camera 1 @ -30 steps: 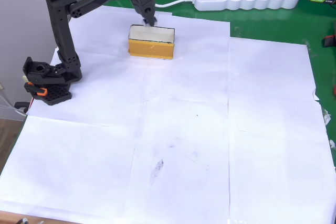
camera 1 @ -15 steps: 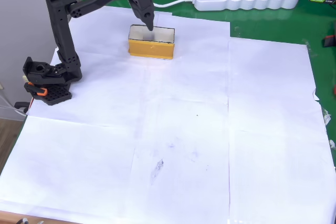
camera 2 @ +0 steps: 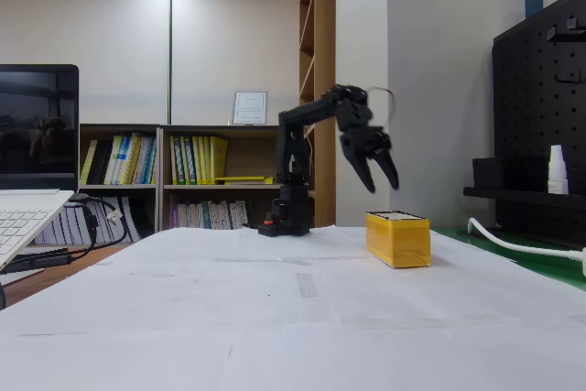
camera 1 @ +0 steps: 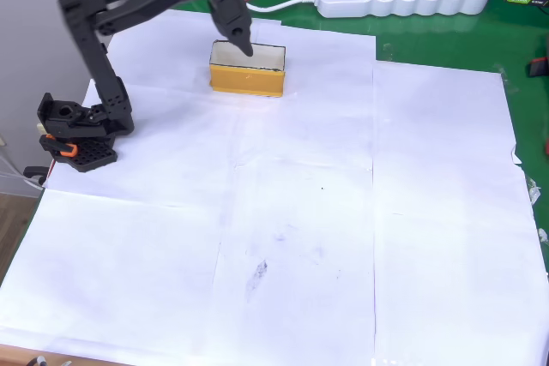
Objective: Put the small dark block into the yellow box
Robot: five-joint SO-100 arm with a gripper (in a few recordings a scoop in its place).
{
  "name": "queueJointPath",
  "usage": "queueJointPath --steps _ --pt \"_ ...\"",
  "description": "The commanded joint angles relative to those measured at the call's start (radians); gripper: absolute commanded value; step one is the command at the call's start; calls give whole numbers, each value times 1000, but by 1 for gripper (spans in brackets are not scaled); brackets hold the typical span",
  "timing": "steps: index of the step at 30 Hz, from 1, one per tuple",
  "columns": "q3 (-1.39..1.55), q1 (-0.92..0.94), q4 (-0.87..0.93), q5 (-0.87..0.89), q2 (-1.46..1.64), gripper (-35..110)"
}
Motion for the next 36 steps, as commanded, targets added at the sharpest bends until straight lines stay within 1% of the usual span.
queueJointPath --steps 1,3,6,8,9,15,17,24,25,32,36 --pt "-74 69 -32 -25 -202 23" --pt "-156 126 -32 -32 -291 23" --pt "-374 209 -83 -63 -446 13" --pt "-538 256 -121 -87 -554 1" --pt "-614 282 -138 -100 -611 0" --pt "-985 339 -155 -114 -891 0" --pt "-1098 347 -158 -178 -977 0" --pt "-1322 364 -147 -179 -1175 0" --pt "-1341 365 -124 -187 -1201 0" --pt "-1341 341 227 -179 -1292 0" --pt "-1341 348 225 -166 -1293 0"
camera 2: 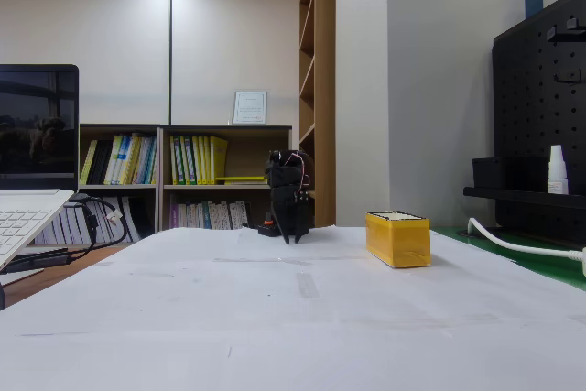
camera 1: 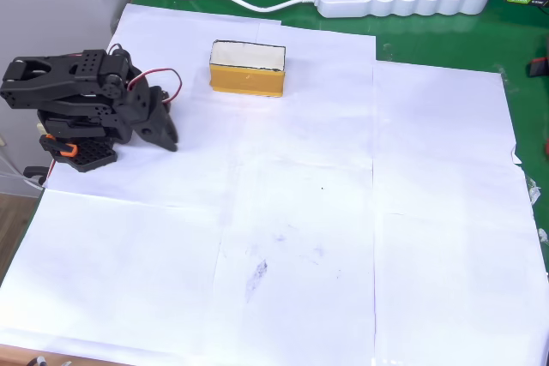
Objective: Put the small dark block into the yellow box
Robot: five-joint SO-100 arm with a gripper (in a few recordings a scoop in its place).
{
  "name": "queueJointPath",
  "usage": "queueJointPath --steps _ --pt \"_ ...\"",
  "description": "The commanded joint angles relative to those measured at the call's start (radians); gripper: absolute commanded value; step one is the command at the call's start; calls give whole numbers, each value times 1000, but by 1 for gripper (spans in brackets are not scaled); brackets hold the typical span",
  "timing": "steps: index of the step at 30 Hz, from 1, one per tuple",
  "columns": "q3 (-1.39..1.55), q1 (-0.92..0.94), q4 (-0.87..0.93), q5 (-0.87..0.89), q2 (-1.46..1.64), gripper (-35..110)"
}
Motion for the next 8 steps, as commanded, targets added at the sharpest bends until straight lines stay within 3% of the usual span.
queueJointPath --steps 1,8 --pt "14 -12 81 -14 -12 0" --pt "14 -11 89 -8 -15 0"
